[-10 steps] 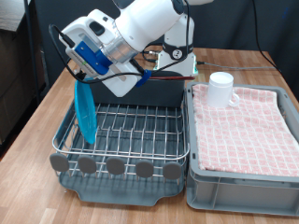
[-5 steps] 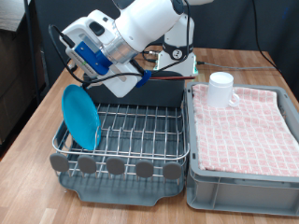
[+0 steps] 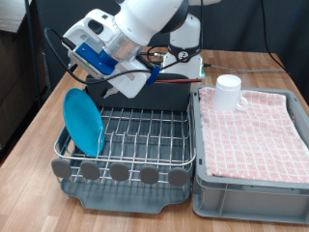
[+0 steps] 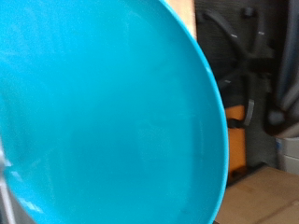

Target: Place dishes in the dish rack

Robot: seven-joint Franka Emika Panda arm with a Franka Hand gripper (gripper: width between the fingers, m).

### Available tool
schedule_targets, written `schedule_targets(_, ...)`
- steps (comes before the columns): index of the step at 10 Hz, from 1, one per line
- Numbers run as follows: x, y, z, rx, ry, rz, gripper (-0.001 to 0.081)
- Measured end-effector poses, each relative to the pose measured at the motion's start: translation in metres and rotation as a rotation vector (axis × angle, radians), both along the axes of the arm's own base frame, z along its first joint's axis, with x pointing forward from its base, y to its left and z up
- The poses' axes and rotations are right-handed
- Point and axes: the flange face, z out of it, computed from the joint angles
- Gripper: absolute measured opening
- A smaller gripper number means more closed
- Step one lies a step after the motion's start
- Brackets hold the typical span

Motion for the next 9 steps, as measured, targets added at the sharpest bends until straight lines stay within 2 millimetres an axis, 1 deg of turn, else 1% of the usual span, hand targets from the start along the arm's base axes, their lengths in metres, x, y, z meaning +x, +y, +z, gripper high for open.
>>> schedule_targets(1, 0.001, -0.001, 0.011, 0.061, -0.007, 0.013, 0.0797)
schedule_targets(2, 0.002, -0.002, 0.024, 0.105, -0.012, 0.025, 0.0797)
schedule_targets(4, 0.001, -0.004, 0.057, 0.146, -0.016, 0.016, 0.0803)
schedule_targets(7, 0.002, 0.010, 0.105, 0.209, -0.025, 0.007, 0.0803)
schedule_targets(8, 0.000, 0.014, 0.114, 0.220, -0.020, 0.008, 0.0803)
schedule_targets(9, 0.000, 0.014, 0.112, 0.217, -0.017, 0.007, 0.0803)
